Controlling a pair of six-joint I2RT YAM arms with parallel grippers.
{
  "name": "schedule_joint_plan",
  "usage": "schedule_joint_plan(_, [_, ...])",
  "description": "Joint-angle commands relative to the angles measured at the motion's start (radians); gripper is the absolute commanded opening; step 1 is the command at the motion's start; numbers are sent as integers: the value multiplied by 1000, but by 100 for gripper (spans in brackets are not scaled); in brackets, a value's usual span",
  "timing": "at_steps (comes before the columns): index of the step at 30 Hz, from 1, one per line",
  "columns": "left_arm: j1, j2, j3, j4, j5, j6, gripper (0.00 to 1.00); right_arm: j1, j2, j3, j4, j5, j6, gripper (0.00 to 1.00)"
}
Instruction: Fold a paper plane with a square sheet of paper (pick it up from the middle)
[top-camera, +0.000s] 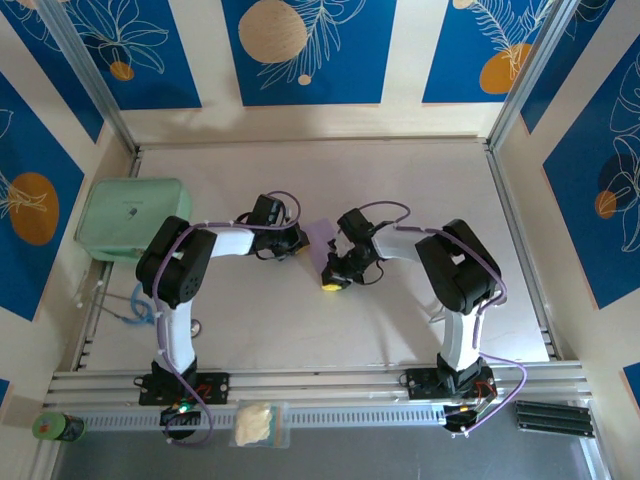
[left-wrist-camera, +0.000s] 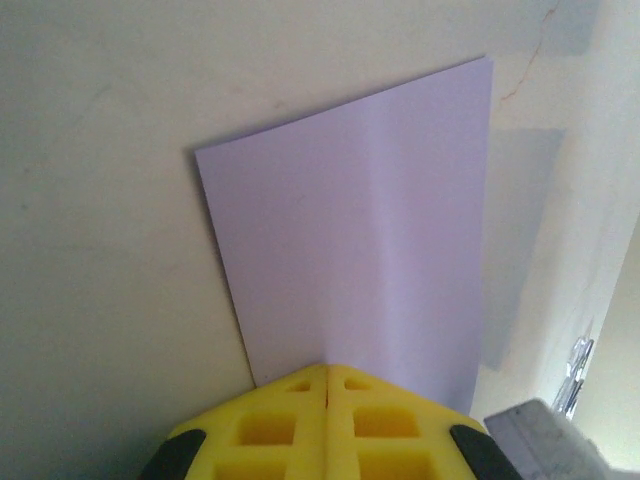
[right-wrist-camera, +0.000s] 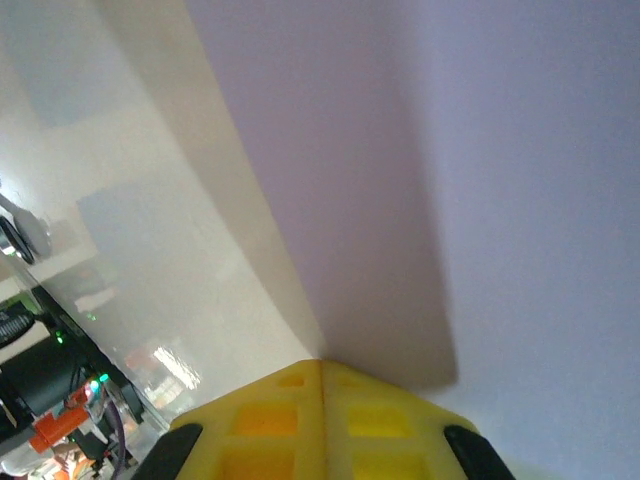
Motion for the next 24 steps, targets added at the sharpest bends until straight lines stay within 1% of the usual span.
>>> schedule_joint_plan(1, [-4, 45, 11, -112, -47, 43, 5, 13, -43, -6, -100, -26, -24, 0])
schedule_joint_plan(5, [-4, 39, 69, -176, -9, 139, 6, -30, -116, 33, -101, 37, -40, 0])
schedule_joint_plan(7, [-4, 41, 117, -234, 27, 230, 7, -65, -138, 42, -82, 80, -41, 0])
schedule_joint_plan(9, [-5, 49, 182, -339, 62, 354, 7, -99, -134, 59, -77, 131, -40, 1])
schedule_joint_plan(11, [-6, 53, 227, -416, 63, 449, 7, -125, -124, 69, -70, 155, -30, 3])
schedule_joint_plan(12, [-5, 52, 249, -447, 64, 493, 8, -135, -120, 69, -62, 159, -19, 6])
schedule_joint_plan(14, [-5, 42, 280, -480, 79, 532, 10, -152, -118, 67, -50, 162, 10, 11])
schedule_joint_plan(16, [-6, 14, 288, -457, 111, 523, 14, -166, -119, 50, -33, 160, 47, 18])
schedule_joint_plan(18, [-10, -33, 268, -392, 119, 463, 18, -179, -126, 18, 1, 144, 81, 26])
schedule_joint_plan(19, [-13, -53, 254, -369, 109, 432, 20, -183, -126, 10, 10, 138, 88, 28])
schedule_joint_plan(20, [-17, -75, 235, -343, 86, 392, 22, -183, -123, 6, 11, 135, 92, 29])
schedule_joint_plan(24, [-47, -125, 139, -255, 1, 239, 25, -177, -84, 24, -27, 150, 88, 29])
